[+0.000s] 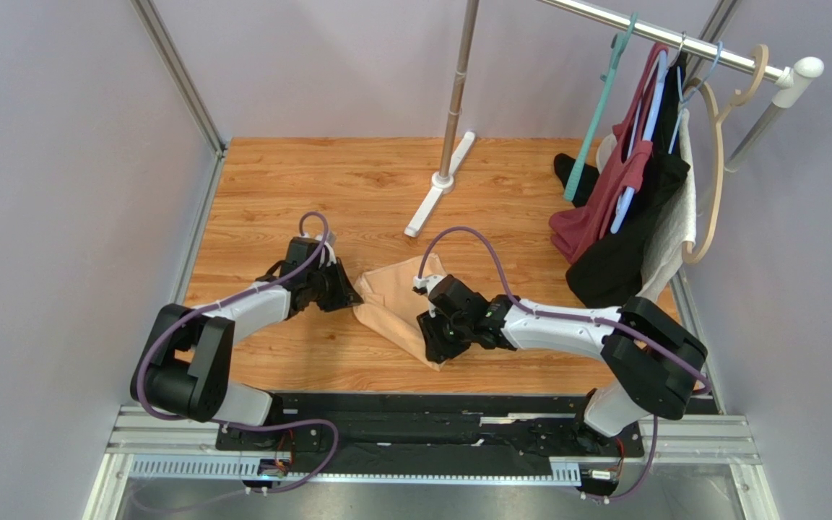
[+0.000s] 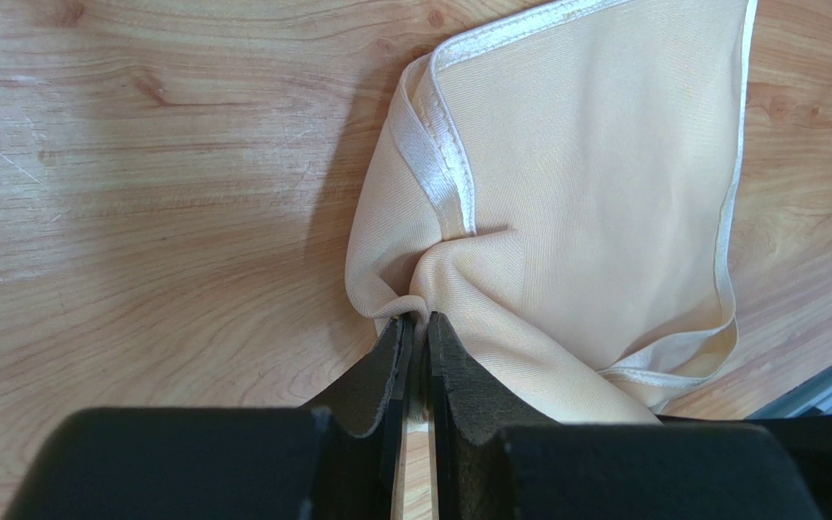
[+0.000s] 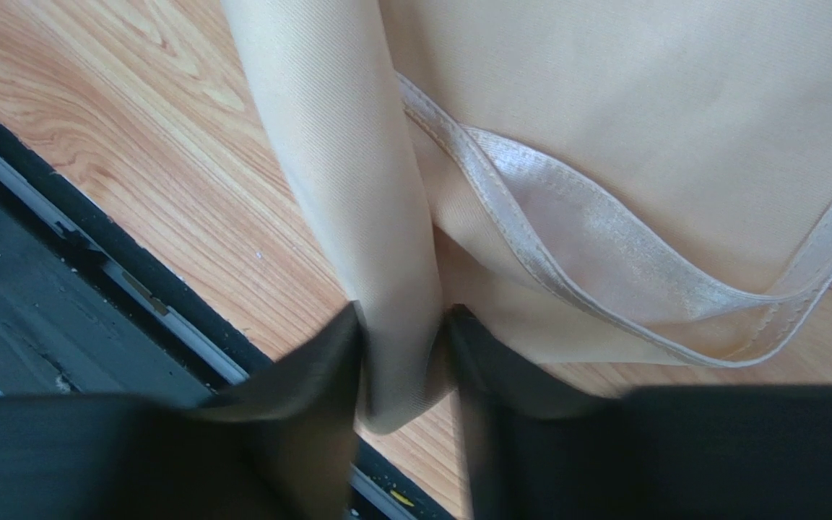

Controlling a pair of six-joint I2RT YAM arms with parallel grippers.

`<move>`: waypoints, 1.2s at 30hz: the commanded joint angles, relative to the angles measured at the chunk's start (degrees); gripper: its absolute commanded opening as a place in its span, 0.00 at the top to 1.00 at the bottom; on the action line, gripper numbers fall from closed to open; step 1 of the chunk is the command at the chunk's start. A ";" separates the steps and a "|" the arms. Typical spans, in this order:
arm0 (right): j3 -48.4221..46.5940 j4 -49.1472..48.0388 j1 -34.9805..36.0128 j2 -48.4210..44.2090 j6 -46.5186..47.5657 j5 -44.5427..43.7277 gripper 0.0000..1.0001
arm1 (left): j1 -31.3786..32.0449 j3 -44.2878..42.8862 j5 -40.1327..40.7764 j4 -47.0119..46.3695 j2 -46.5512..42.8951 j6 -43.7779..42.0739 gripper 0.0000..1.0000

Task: Fold the napkin, place the utensils inside, and roll it up
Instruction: Roll the napkin with the utensil

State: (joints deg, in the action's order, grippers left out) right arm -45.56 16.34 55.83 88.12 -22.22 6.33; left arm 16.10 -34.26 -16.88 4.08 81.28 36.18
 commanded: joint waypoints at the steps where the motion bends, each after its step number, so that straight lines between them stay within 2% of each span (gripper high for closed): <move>1: -0.57 -0.61 -0.20 -2.15 1.12 2.99 0.49 | -0.01 -1.86 0.63 0.76 -0.86 -1.91 0.86; 3: -2.24 1.05 0.15 -4.26 2.79 2.73 0.40 | -0.01 -2.12 0.36 0.84 -0.33 -1.99 0.86; 9: -8.13 1.25 4.01 -6.12 10.08 -6.23 0.29 | -0.01 -2.74 0.01 1.37 0.20 -2.17 0.86; 13: -10.51 -2.01 7.26 -3.40 15.96 -16.40 0.28 | -0.01 -3.18 -0.08 1.99 0.37 -2.35 0.86; 20: -15.61 -7.72 14.03 7.50 26.87 -25.46 0.28 | -0.01 -3.97 -0.52 2.43 1.16 -2.35 0.86; 28: -18.42 -12.90 15.97 15.68 31.44 -29.00 0.29 | -0.01 -4.59 -0.69 2.95 1.61 -2.70 0.86; 36: -18.86 -13.79 15.97 21.65 33.64 -31.29 0.31 | -0.01 -5.11 -0.87 3.31 2.22 -2.87 0.86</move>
State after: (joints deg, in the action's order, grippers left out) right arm -62.54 5.61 71.79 107.46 9.04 -22.20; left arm 16.10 -37.23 -17.10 6.96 83.00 34.33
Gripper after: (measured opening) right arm 0.694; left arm 0.145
